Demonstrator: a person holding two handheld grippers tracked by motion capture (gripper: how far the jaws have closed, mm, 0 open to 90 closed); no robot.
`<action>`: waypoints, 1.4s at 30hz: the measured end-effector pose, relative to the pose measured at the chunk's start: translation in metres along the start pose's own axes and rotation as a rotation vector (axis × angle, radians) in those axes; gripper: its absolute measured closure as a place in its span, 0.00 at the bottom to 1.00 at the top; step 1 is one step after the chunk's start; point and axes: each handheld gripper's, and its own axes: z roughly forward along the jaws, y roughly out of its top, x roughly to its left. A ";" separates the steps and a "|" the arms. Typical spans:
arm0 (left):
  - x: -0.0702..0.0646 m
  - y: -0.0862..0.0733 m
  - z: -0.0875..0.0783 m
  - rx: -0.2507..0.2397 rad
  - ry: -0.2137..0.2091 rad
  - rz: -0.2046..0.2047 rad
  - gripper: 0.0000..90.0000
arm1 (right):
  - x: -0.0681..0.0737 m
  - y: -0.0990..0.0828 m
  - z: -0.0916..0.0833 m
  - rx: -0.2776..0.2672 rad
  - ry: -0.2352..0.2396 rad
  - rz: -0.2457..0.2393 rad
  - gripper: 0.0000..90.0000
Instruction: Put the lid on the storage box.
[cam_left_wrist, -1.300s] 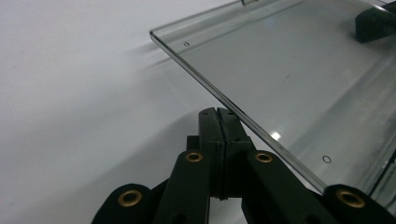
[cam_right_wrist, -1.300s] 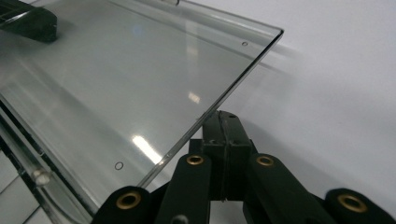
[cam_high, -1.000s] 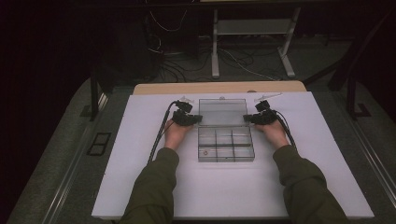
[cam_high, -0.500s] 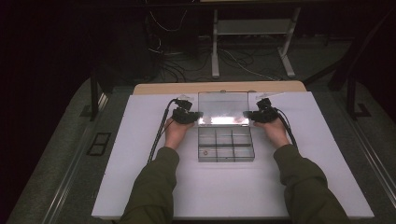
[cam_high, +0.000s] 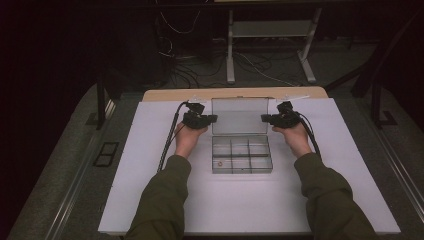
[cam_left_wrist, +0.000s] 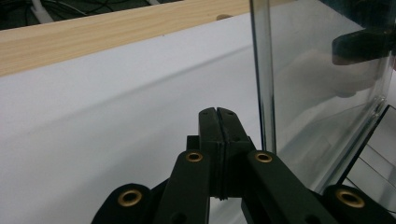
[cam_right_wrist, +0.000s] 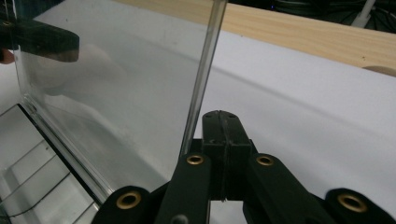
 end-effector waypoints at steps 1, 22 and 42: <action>0.000 0.001 -0.001 -0.009 -0.004 0.001 0.99 | 0.000 0.001 -0.001 -0.002 -0.002 -0.001 0.99; 0.000 -0.006 -0.054 -0.089 0.003 0.069 0.86 | 0.007 0.004 -0.011 -0.026 0.011 -0.020 0.99; -0.031 0.012 -0.074 -0.223 -0.039 0.144 0.77 | 0.014 -0.001 -0.020 -0.040 0.028 -0.029 0.99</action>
